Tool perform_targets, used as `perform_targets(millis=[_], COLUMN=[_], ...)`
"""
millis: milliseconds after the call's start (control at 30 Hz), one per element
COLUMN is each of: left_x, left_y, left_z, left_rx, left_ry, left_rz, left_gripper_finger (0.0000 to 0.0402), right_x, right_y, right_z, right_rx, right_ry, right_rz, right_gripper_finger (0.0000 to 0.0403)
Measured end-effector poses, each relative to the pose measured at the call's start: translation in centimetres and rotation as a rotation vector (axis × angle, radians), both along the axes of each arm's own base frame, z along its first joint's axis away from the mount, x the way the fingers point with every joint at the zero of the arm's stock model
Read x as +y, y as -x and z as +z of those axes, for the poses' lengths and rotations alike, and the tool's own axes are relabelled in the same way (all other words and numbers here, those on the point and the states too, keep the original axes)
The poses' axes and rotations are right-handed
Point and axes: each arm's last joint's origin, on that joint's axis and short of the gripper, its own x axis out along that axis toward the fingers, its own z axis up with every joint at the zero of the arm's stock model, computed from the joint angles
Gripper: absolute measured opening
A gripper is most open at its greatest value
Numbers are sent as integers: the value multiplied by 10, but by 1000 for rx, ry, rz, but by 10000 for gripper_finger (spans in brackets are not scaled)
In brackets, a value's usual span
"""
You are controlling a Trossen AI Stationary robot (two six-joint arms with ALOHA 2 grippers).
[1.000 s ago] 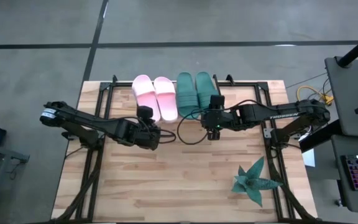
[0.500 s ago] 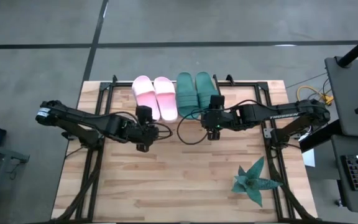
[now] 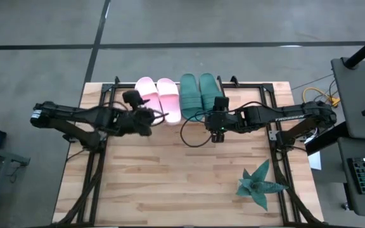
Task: Pick and place slides into the shelf
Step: Put the pink slipper on the shelf
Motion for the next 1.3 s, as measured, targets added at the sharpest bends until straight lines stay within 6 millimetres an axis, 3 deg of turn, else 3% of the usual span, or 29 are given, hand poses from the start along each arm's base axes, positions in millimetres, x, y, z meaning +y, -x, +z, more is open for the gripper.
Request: perform_targets(millis=[367,767,933,1233,1300], left_x=[47,67,72,71,71], left_y=[-18,-15,-17,-15,-14], left_z=[-24,-25,-28,-26,-26], left_rx=[209,253,300,314,311], left_ry=[-25,-79,-89,-82,-76], left_rz=[180,267,256,226,222], left_gripper_finger=[242,237,185,19,8], right_x=[0,0,0,0,0], right_y=[0,0,0,0,0], right_z=[0,0,0,0,0], right_rx=[2,2,3,3,4], right_ry=[0,-2,-2,-1,-1], right_rz=[0,-3,-3,-2,-1], right_gripper_finger=[219,219,219,219,219])
